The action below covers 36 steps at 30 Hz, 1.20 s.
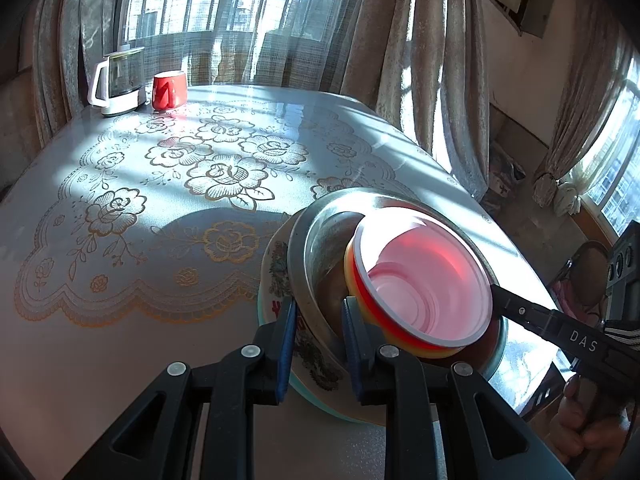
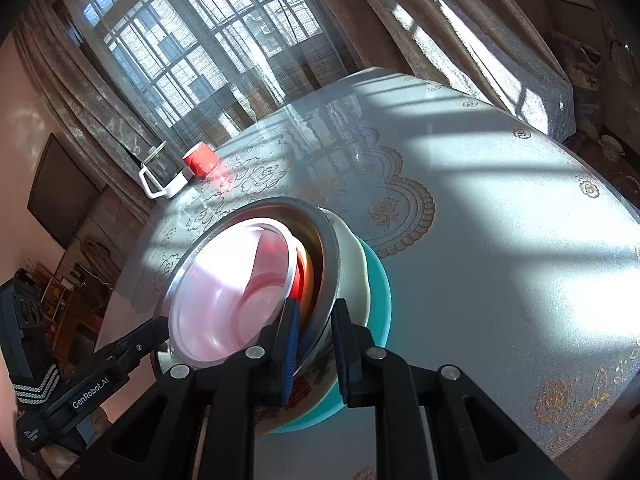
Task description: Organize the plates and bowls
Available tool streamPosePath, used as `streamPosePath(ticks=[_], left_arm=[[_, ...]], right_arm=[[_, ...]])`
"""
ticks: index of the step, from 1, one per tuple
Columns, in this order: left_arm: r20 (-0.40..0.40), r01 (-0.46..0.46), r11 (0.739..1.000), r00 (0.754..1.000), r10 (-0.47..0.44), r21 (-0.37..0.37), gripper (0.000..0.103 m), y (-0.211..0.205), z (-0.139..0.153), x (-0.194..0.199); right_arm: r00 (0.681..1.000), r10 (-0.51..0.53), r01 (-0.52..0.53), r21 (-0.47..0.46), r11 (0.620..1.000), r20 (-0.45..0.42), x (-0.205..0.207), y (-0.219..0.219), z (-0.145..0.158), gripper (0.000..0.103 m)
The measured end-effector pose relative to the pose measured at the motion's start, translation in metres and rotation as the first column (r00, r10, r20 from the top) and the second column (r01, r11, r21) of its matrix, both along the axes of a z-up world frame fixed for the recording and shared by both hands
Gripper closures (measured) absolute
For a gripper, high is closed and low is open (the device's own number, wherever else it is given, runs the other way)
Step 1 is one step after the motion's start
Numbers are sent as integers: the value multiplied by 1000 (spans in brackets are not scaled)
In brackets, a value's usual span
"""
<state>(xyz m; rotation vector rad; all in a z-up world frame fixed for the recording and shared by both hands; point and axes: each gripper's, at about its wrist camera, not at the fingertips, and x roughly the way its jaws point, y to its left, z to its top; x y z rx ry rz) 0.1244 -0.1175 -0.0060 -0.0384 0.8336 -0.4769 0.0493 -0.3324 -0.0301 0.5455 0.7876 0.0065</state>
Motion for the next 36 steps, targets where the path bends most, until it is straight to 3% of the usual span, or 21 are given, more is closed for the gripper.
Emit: streamPosePath(ticks=[25, 36], left_arm=[[36, -39, 999, 999, 39, 6, 79, 8, 9, -18], [138, -122, 988, 985, 108, 91, 76, 24, 17, -45]], right_arm=[[1000, -7, 6, -76, 997, -15, -7, 14, 10, 83], [1000, -5, 8, -155, 988, 20, -16, 29, 24, 80]])
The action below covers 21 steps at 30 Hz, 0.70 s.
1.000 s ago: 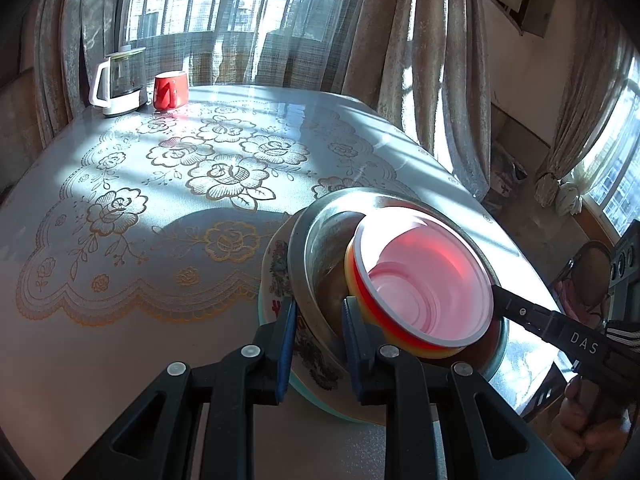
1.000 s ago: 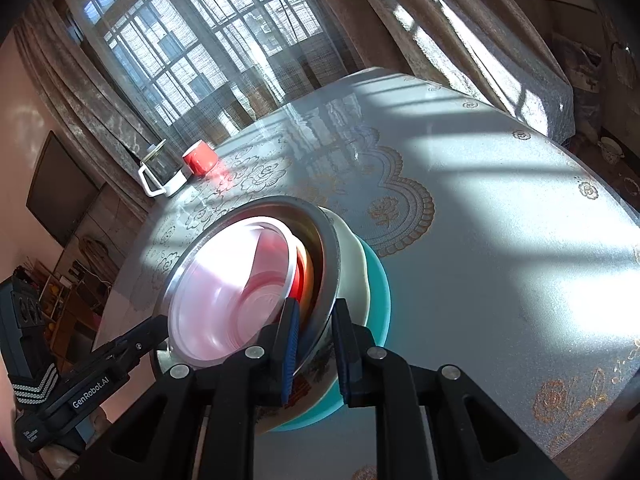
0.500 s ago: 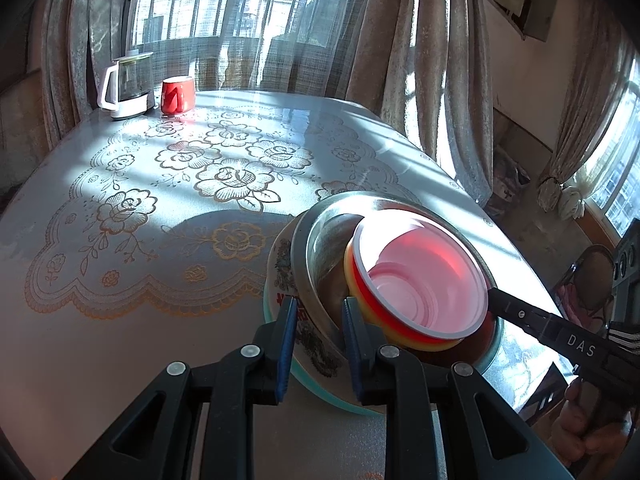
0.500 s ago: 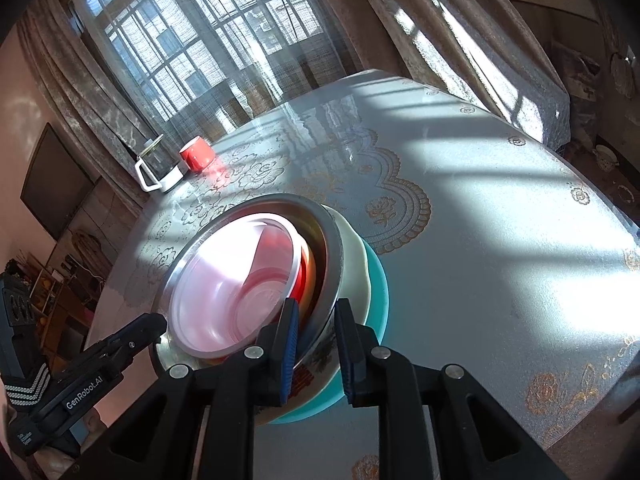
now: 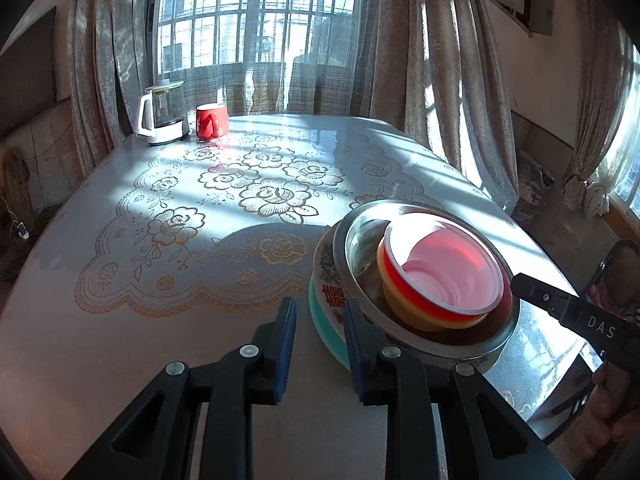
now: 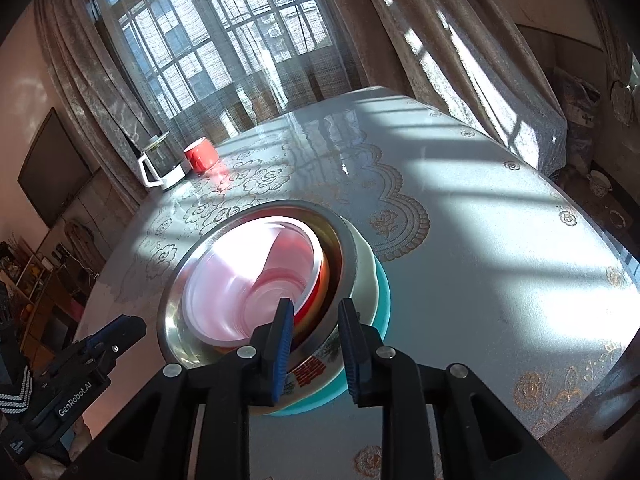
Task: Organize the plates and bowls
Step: 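Open the right gripper and pull it back from the steel bowl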
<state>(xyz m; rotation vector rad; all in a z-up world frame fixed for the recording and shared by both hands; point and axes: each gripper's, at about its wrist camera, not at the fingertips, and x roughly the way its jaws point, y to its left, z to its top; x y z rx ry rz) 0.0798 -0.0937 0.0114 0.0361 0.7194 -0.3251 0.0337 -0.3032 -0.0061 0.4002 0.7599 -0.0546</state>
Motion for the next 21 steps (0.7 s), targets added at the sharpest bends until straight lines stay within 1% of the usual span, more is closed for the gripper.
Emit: streamPosePath(ticks=[3, 5, 7, 13, 21], left_arm=[[12, -22, 1000, 1000, 22, 6, 75, 6, 1, -7], [26, -41, 999, 999, 41, 16, 70, 10, 1, -13], [43, -67, 998, 997, 66, 20, 61, 14, 2, -18], [76, -115, 993, 991, 113, 24, 51, 26, 2, -32], [100, -154, 988, 984, 151, 23, 43, 30, 3, -41]], right_arm=[[1000, -4, 5, -37, 999, 16, -4, 7, 4, 80], [1000, -7, 9, -61, 998, 29, -7, 13, 7, 79], [999, -12, 16, -95, 995, 45, -11, 19, 8, 79], [996, -34, 49, -169, 984, 88, -20, 39, 11, 72], [995, -31, 52, -218, 974, 99, -22, 53, 9, 68]])
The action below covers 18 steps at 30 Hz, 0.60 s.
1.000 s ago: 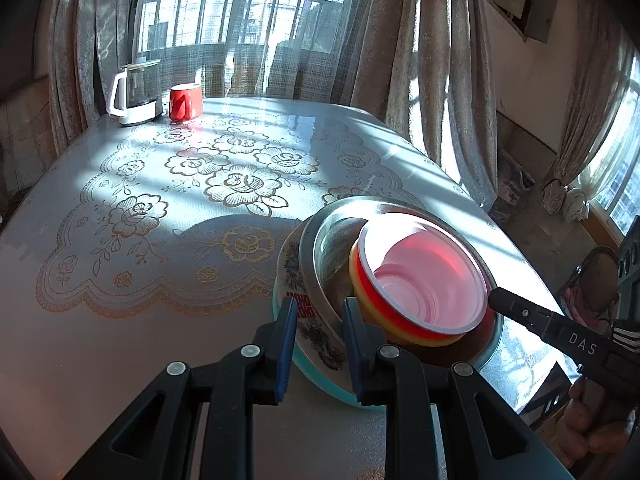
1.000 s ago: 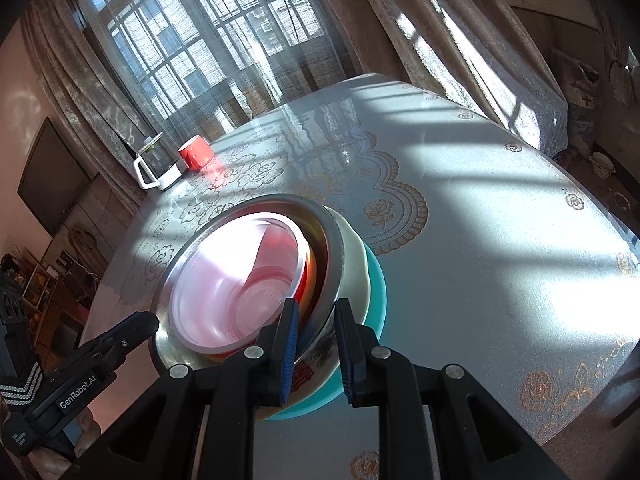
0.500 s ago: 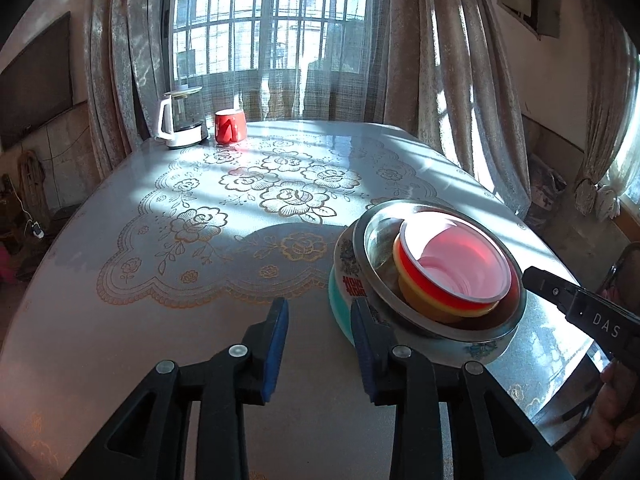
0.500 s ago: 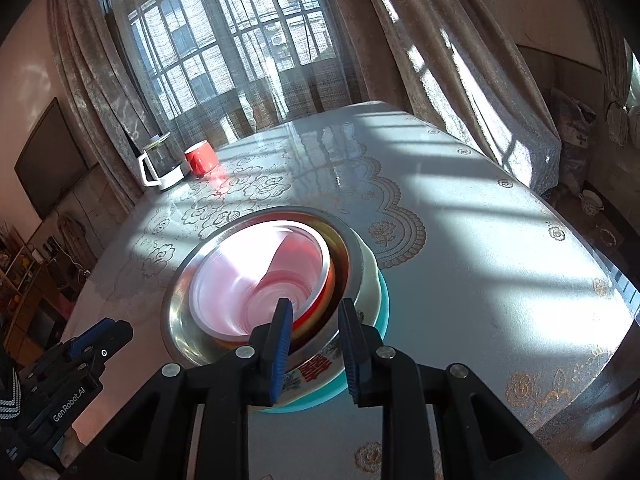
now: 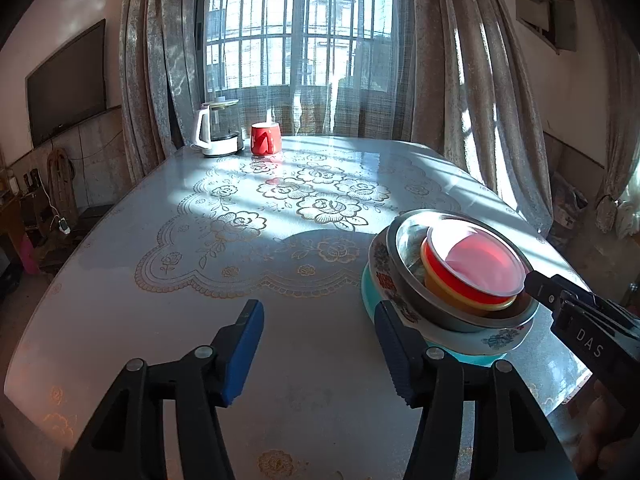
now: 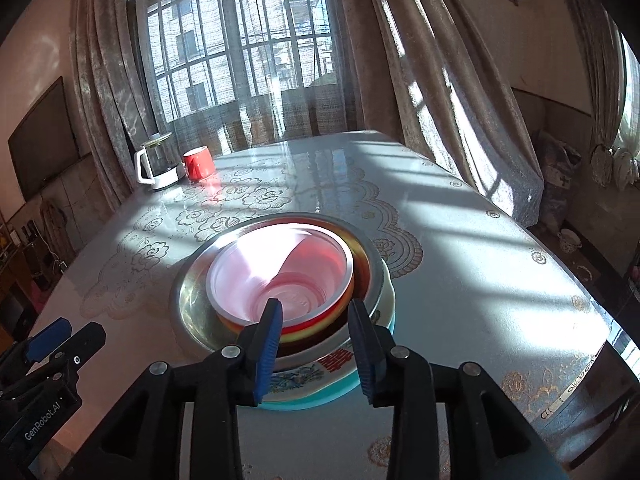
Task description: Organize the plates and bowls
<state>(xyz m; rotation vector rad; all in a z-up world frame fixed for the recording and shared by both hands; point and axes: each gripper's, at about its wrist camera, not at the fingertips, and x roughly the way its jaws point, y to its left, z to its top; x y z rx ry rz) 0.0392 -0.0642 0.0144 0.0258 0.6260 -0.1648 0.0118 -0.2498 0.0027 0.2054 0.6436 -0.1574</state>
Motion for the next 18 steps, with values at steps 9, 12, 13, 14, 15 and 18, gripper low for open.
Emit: streamPosePath(ticks=[9, 12, 13, 14, 15, 18], left_arm=[[0, 7, 1000, 1000, -7, 6, 39, -5, -2, -1], [-5, 9, 1000, 1000, -9, 8, 38, -7, -3, -2], [-6, 9, 1000, 1000, -9, 9, 37, -8, -3, -2], [-5, 8, 1000, 1000, -8, 9, 37, -8, -3, -2], [-4, 7, 1000, 1000, -7, 10, 36, -8, -3, -2], [-1, 8, 1000, 1000, -8, 11, 34, -9, -3, -3]], right_arm=[[1000, 10, -10, -25, 1000, 0, 1, 4, -1, 67], [1000, 8, -8, -24, 1000, -2, 1, 3, -1, 67], [1000, 6, -6, -26, 1000, -2, 1, 3, -1, 67], [1000, 5, -5, -28, 1000, -1, 1, 3, -1, 67], [1000, 5, -5, -29, 1000, 0, 1, 3, -1, 67], [1000, 5, -5, -28, 1000, 0, 1, 3, -1, 66]])
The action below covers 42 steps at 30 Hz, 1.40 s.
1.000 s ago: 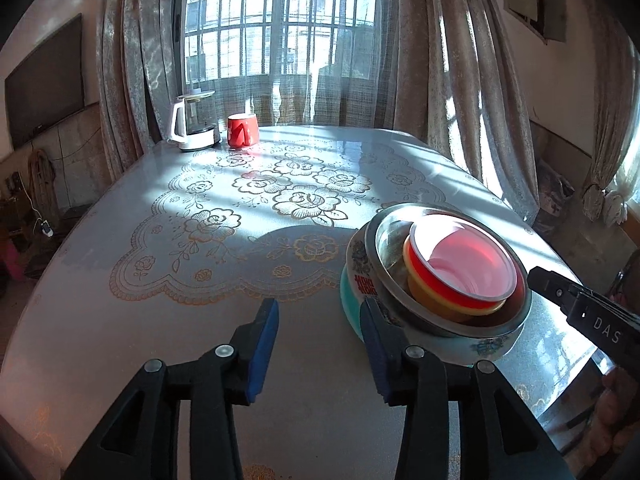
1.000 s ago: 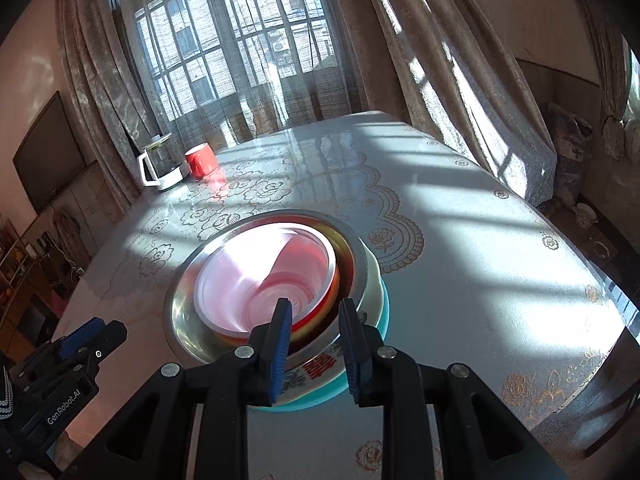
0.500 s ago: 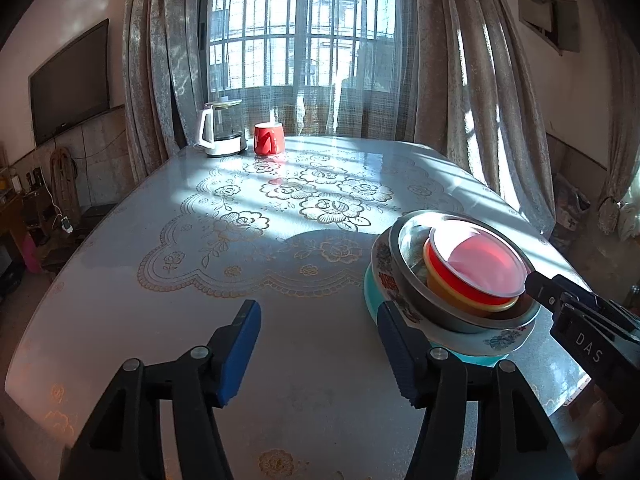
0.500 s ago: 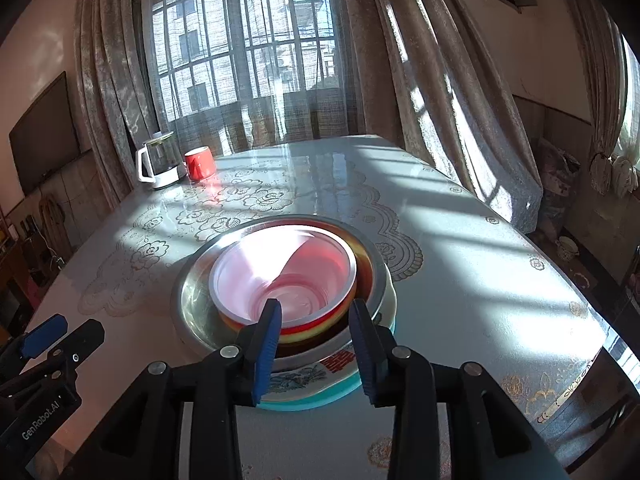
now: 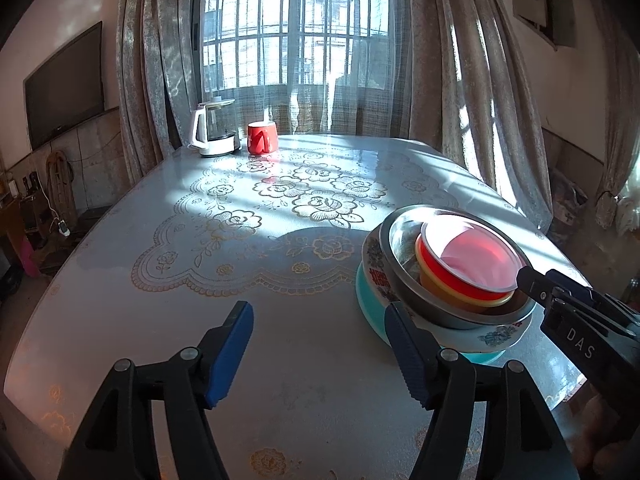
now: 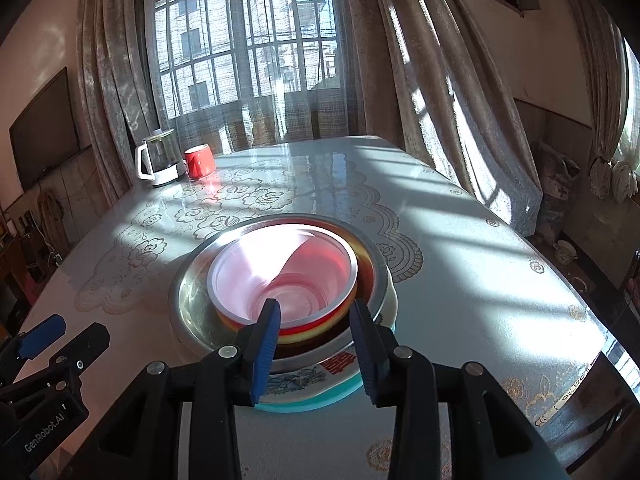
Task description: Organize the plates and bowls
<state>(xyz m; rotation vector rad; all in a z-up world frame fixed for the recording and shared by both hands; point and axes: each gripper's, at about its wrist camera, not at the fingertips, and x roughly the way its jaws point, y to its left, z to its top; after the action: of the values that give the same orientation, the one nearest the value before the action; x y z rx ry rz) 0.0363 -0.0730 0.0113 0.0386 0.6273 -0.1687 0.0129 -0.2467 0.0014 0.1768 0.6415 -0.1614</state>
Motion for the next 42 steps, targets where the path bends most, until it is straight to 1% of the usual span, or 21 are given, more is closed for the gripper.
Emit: streamPosePath(ticks=[10, 39, 42], left_arm=[[1, 3, 1000, 1000, -3, 3, 32, -1, 1, 0], [6, 16, 1000, 1000, -16, 4, 30, -5, 4, -1], [29, 19, 1000, 999, -19, 1, 30, -5, 5, -3]], right_arm=[[1000, 2, -2, 7, 1000, -3, 1, -2, 0, 66], [1000, 9, -9, 12, 1000, -5, 3, -1, -1, 66], [1000, 9, -9, 11, 1000, -3, 3, -1, 0, 66]])
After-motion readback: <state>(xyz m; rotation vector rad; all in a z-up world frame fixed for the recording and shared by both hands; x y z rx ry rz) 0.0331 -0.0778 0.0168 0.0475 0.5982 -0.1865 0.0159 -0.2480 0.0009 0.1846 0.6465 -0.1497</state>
